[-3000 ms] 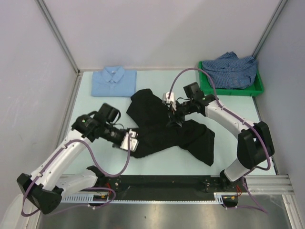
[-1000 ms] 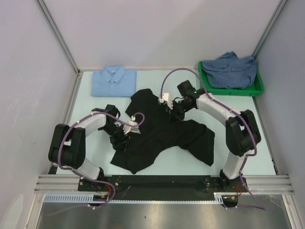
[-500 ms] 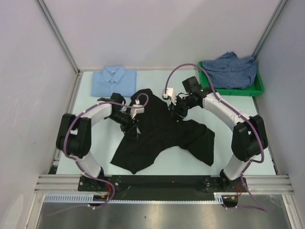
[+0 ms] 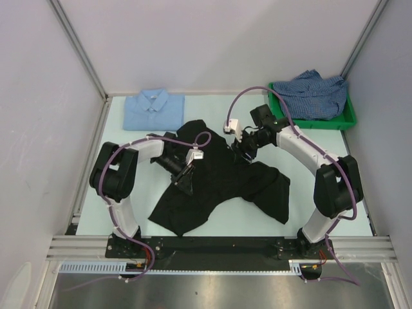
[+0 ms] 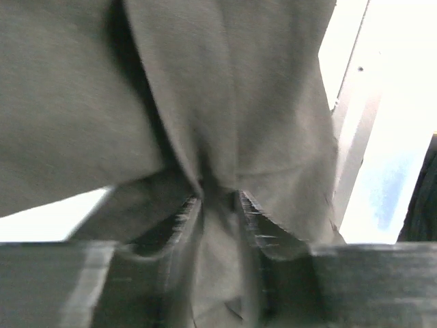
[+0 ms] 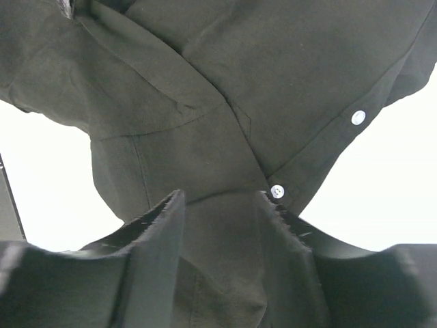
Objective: Fold and stack the long sleeve shirts
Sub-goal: Flatten the shirt out, then fold the shirt
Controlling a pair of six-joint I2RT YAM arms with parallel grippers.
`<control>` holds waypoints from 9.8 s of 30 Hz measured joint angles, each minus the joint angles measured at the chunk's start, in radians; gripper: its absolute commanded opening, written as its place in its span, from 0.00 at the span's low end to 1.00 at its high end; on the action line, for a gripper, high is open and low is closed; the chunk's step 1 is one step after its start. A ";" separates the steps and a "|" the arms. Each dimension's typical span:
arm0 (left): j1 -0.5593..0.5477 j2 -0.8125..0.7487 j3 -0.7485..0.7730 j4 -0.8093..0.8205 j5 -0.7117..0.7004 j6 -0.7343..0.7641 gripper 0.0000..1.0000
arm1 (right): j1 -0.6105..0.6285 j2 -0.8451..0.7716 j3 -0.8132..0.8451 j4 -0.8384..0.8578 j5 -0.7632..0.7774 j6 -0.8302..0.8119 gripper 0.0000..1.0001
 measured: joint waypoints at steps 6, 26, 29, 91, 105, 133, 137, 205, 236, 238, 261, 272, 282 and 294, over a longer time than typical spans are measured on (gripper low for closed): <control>-0.013 -0.176 0.032 -0.093 -0.033 0.049 0.03 | 0.000 -0.027 -0.019 0.026 -0.026 0.019 0.87; -0.152 -0.547 0.091 -0.090 -0.231 0.242 0.01 | 0.172 -0.034 -0.028 0.266 -0.283 0.018 0.79; -0.152 -0.587 0.076 -0.082 -0.231 0.254 0.00 | 0.190 -0.026 -0.029 0.301 -0.294 0.022 0.63; 0.042 -0.480 -0.334 0.727 -0.463 0.177 0.97 | -0.107 -0.978 -0.377 0.359 0.578 0.435 0.00; -0.139 -0.317 -0.519 1.236 -0.739 0.306 0.79 | -0.139 -0.916 -0.348 0.407 0.597 0.444 0.00; 0.109 -0.304 0.648 0.329 -0.715 0.095 0.00 | -0.414 -0.407 -0.046 0.896 0.426 0.584 0.00; 0.121 -0.299 0.780 0.287 -0.788 0.067 0.00 | -0.416 -0.365 0.053 0.954 0.393 0.600 0.00; 0.175 -0.001 0.222 0.549 -0.780 0.064 0.01 | -0.320 0.090 -0.267 1.081 0.344 0.384 0.67; 0.272 -0.188 0.155 0.437 -0.635 0.024 0.88 | -0.076 -0.363 -0.441 -0.454 0.276 -0.175 0.96; 0.272 -0.228 0.131 0.443 -0.628 0.009 0.88 | -0.025 -0.385 -0.484 -0.435 0.314 -0.151 1.00; 0.283 -0.361 -0.032 0.516 -0.621 -0.062 0.89 | 0.248 -0.393 -0.713 -0.163 0.718 0.034 0.19; 0.285 -0.292 0.081 0.452 -0.561 -0.010 0.84 | 0.148 -0.439 -0.460 -0.287 0.692 0.003 0.00; 0.286 0.042 0.492 0.197 -0.452 0.280 0.77 | -0.149 -0.258 0.094 -0.420 0.501 -0.017 0.00; 0.287 0.291 0.750 -0.039 -0.494 0.506 0.39 | -0.264 -0.156 0.536 -0.412 0.365 0.147 0.00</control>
